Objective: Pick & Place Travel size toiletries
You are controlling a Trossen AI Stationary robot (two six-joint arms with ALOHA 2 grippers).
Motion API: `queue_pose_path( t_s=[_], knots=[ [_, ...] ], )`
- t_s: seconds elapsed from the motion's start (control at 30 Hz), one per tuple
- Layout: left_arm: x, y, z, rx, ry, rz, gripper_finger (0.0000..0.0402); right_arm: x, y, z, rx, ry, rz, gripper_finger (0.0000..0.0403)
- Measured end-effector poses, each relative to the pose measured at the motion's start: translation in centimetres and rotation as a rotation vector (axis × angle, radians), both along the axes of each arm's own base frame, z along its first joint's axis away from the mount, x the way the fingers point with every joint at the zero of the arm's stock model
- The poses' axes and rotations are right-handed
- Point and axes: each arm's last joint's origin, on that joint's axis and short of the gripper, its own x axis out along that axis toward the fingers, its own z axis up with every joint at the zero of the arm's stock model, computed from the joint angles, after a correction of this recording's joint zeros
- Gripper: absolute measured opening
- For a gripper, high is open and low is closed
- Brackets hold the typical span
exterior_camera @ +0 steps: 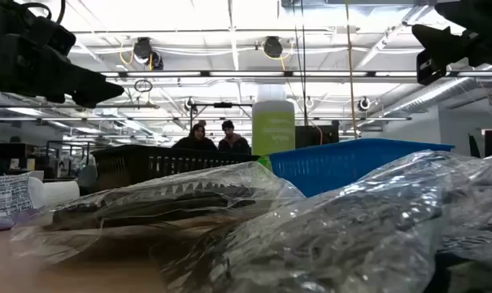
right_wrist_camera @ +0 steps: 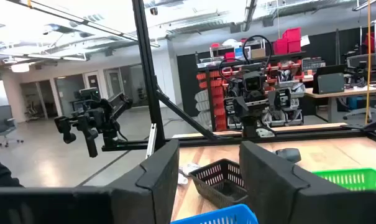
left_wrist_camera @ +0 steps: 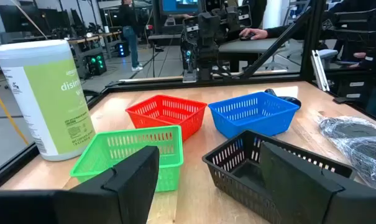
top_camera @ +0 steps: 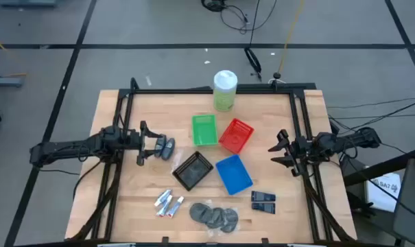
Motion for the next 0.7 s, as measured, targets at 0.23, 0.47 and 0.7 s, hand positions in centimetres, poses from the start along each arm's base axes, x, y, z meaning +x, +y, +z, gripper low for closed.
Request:
queue_pose_path(
  t_s=[0.23, 0.47, 0.7],
  knots=[
    [0.0, 0.0, 0.01, 0.0, 0.0, 0.0, 0.0274, 0.0, 0.0, 0.0, 0.0, 0.0, 0.0, 0.0157],
    [0.0, 0.0, 0.01, 0.0, 0.0, 0.0, 0.0274, 0.0, 0.0, 0.0, -0.013, -0.002, -0.003, 0.0157],
    [0.0, 0.0, 0.0, 0.0, 0.0, 0.0, 0.0274, -0.04, -0.01, 0.15, -0.03, -0.023, -0.008, 0.0157]
  ],
)
